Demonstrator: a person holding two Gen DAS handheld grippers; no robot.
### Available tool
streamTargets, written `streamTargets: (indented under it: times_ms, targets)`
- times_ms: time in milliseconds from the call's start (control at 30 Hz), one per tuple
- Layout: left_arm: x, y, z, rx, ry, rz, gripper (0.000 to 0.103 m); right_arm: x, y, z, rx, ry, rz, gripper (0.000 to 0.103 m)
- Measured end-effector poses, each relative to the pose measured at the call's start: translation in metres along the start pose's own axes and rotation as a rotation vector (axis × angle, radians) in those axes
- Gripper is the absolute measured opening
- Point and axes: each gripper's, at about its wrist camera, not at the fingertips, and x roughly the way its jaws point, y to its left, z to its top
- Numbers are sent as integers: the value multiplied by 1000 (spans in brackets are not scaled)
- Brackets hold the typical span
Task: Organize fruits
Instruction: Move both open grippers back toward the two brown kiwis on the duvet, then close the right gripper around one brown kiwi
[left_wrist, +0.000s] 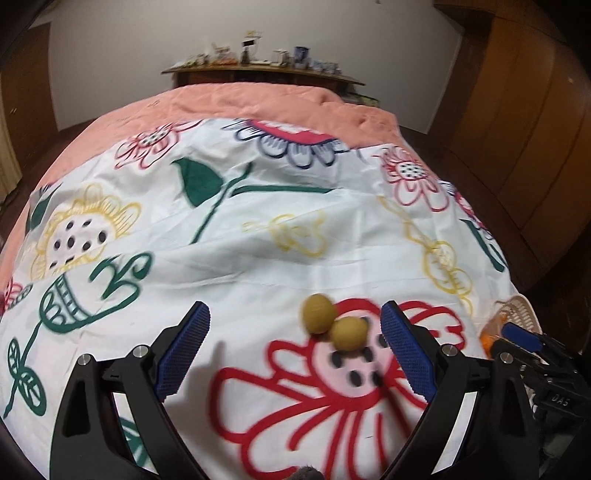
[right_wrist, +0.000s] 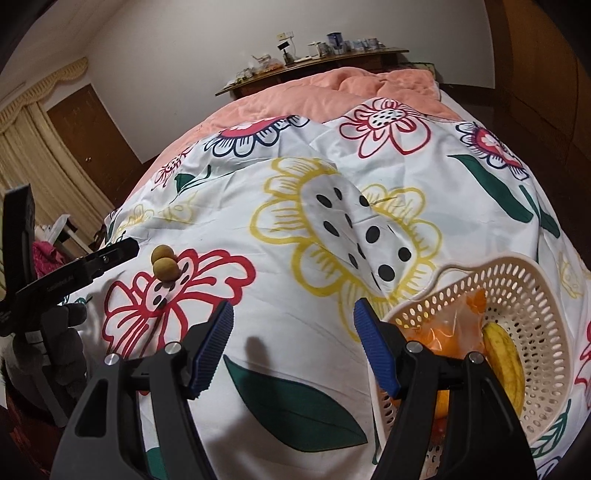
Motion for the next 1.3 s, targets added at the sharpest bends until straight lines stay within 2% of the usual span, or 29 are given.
streamTargets:
  times_ms: [333,667,700,767,800,1133,1300]
  targets:
    - [-3,45,-3,-99,-14,49,95,12,39,16,-144,34,31,68]
    - [-1,60,-7,-148,-23,44,95,34,86,25,-291,105,54,68]
    - [-1,60,-7,-149,-26,45,95,38,90,26,-305,119,57,69]
    - [-1,60,-8,-142,-33,52,95,42,98,26,-330,140,57,81]
    - [-1,60,-8,-139,-34,50,96,44,103,26,-348,148,54,81]
    - [-2,63,-10,-151,-42,22,97,65,129,34,-439,178,49,81]
    - [-3,67,-11,-164,-45,6,97,76,144,37,-478,192,57,71]
